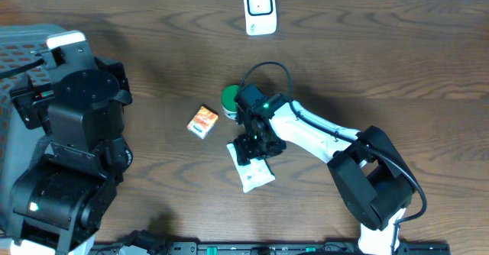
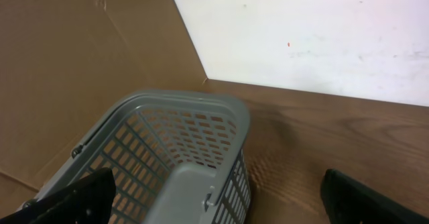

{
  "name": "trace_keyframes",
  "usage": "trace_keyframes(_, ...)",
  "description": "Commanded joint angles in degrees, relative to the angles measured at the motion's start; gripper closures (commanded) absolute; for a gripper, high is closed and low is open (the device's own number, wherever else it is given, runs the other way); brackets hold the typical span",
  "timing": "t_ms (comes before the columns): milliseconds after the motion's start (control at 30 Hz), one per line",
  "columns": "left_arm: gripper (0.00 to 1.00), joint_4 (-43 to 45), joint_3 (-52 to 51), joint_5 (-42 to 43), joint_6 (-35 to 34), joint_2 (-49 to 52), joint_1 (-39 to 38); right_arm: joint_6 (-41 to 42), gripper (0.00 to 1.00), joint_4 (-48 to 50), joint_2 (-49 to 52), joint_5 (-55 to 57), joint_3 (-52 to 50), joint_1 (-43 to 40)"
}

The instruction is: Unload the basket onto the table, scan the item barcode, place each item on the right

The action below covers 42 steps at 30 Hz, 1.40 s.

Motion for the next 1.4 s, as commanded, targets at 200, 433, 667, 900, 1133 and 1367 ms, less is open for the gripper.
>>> trace_keyframes(200, 0.02, 0.02, 0.26, -0.17, -0.72, -0.04, 0.24, -5.95, 0.69, 2.03, 4.55, 1.03, -5.53, -0.26)
trace_keyframes(433, 0.02, 0.00, 0.26, -0.17, -0.72, -0.04, 0.24, -10.25, 0.99, 3.10, 7.69, -5.79, -6.14, -2.99)
trace_keyframes(667, 0.02, 0.00, 0.26, -0.17, -0.72, -0.04, 0.24, -10.56, 0.99, 0.74, 0.63, -6.03, -5.73, -7.41)
trace_keyframes(900, 0.02, 0.00, 0.26, -0.17, -0.72, -0.04, 0.24, -12.28, 0.98, -2.69, -17.73, -7.80, -5.33, -10.91)
trace_keyframes(1133, 0.02, 0.00, 0.26, -0.17, -0.72, -0.04, 0.24, -13.60, 0.98, -2.19, -34.27, -11.28, -5.33, -12.50)
trace_keyframes(1367, 0.02, 0.00, 0.26, -0.17, -0.72, -0.04, 0.24, -17.49, 0.98, -0.59, -44.72, -10.08, -5.33, -12.52)
